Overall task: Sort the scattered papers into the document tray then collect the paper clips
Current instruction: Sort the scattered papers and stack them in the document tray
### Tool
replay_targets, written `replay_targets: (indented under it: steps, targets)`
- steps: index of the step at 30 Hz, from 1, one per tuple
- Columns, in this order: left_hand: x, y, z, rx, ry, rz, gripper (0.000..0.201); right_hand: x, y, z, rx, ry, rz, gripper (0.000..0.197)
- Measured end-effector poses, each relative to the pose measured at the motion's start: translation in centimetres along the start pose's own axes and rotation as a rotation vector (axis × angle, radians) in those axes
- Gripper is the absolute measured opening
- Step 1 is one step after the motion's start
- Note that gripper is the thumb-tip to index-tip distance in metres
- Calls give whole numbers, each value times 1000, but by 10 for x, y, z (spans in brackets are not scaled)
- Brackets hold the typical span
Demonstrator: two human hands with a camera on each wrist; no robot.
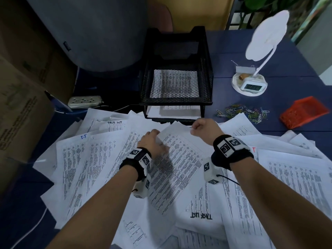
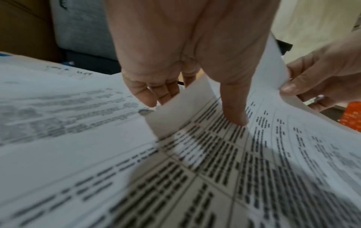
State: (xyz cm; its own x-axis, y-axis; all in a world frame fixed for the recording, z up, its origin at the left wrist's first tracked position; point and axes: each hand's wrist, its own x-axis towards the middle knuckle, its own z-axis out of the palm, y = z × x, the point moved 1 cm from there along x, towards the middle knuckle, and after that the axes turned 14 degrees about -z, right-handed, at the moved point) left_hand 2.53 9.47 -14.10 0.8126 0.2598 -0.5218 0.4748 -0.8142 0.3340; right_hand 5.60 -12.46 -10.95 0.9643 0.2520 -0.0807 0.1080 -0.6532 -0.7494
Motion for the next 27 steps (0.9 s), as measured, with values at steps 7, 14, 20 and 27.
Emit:
replay_targets:
  steps: [7, 14, 20, 27]
  targets:
    - [-20, 3, -54, -781, -141, 153, 17, -6, -19, -31, 3, 202, 36, 50]
    - [-11, 21, -127, -1088, 130, 229, 22, -5, -28, -42, 526, 443, 49, 43]
    - [1, 48, -143, -986, 308, 124, 47, 3, -34, -33, 454, 282, 96, 11]
    - [-8, 14, -110, -676, 476, -10, 26, 32, -53, -58, 421, 656, 128, 17]
